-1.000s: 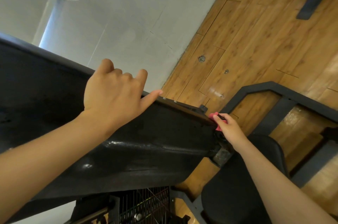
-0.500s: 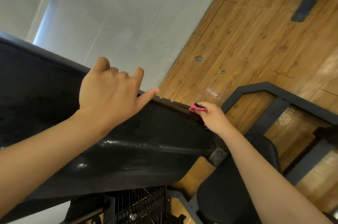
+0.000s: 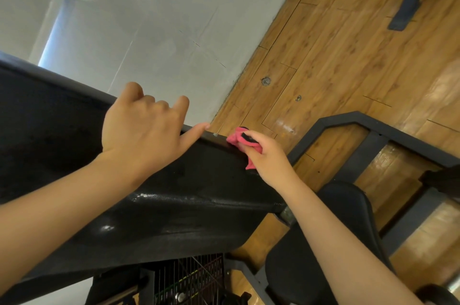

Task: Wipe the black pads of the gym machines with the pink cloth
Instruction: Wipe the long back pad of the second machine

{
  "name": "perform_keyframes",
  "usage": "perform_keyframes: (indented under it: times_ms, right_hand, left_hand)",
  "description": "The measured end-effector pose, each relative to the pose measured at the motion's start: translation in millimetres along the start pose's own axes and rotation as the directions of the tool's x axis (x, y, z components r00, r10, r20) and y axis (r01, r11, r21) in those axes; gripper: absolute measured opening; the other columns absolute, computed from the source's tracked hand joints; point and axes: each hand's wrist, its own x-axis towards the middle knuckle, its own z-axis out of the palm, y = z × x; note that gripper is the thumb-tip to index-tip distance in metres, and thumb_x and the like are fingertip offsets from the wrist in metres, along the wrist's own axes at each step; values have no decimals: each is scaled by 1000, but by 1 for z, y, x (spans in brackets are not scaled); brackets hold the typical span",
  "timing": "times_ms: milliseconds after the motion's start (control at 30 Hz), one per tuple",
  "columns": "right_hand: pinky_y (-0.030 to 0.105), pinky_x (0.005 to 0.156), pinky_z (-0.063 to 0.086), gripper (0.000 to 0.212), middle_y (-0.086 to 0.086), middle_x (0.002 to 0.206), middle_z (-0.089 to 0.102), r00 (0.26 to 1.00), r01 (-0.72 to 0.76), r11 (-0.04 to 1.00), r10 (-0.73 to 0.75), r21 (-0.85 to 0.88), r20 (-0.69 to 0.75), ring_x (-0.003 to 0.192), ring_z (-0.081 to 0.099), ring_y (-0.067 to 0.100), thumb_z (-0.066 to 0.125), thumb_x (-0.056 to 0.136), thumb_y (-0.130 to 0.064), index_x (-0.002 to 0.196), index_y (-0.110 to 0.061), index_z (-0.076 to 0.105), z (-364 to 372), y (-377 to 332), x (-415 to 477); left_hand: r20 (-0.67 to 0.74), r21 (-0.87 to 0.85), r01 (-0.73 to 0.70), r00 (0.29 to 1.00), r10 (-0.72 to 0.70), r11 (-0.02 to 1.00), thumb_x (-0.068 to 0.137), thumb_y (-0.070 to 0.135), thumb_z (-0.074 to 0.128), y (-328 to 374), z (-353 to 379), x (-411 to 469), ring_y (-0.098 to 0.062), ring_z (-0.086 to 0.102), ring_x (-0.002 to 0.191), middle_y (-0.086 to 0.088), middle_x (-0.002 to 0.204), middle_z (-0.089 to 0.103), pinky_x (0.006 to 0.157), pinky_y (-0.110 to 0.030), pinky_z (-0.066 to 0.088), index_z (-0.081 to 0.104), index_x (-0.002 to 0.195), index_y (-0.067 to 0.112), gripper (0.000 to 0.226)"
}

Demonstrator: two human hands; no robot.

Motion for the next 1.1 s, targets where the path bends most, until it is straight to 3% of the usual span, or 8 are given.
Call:
perform_keyframes:
  times_ms: [133,333,433,567,667,733,900,1100]
  right_hand:
    - [37,86,57,36,1,126,58,996,-80,986,74,-147,-44,111,58,19,59,94,-16,129,-25,60,-20,37,9]
    - [20,81,51,36,0,122,63,984,-160,981,150,-112,-93,111,57,16,63,91,-22,127,-19,63,-41,67,4]
    - [22,85,49,38,2,120,64,972,-209,966,188,-153,-138,111,58,16,63,91,-23,128,-17,61,-48,78,3]
    - [21,85,47,36,2,124,60,961,-266,960,258,-84,-97,114,56,16,55,95,-32,128,-18,60,-50,81,4]
    - [24,79,45,34,2,115,57,948,-313,949,314,25,-58,101,57,13,43,97,-47,108,-24,65,-46,73,4]
    - [27,80,43,38,2,114,57,932,-356,933,358,47,-56,100,54,15,35,101,-46,113,-25,64,-44,69,5]
    - [14,74,45,37,-8,126,51,975,-221,972,218,-84,-45,96,55,4,46,101,-25,137,-28,50,-41,71,3]
    - [21,86,45,23,-1,124,61,986,-163,977,155,-136,-65,112,56,14,54,97,-21,116,-29,64,-45,84,2]
  left_hand:
    - [3,5,-1,1000,1,1000,96,60,20,0,0,0,-21,31,40,-3,38,32,75,-40,36,43,67,8,63]
    - [28,17,-1,1000,0,1000,95,60,19,1,-1,1,-21,30,39,-2,38,32,75,-40,34,45,68,8,64]
    - [36,7,1,999,-2,1000,95,60,19,1,0,1,-21,30,39,-2,38,32,74,-40,33,45,68,8,64]
    - [36,-4,11,999,-11,1000,96,60,19,1,-1,1,-21,30,39,-3,38,33,75,-40,34,46,68,8,65]
    - [41,4,8,999,-9,1000,95,60,19,1,-2,2,-21,31,39,-2,38,33,75,-40,34,47,68,8,65]
    - [46,7,7,999,-8,1000,95,60,19,1,-3,2,-22,32,39,-3,39,34,75,-40,34,47,68,8,65]
    - [55,13,6,998,-6,1000,95,59,19,2,-3,1,-22,33,40,-3,39,35,75,-40,33,47,69,8,65]
    - [63,21,5,998,-7,1000,95,59,16,3,-3,1,-22,35,40,-3,39,36,75,-40,33,45,69,8,65]
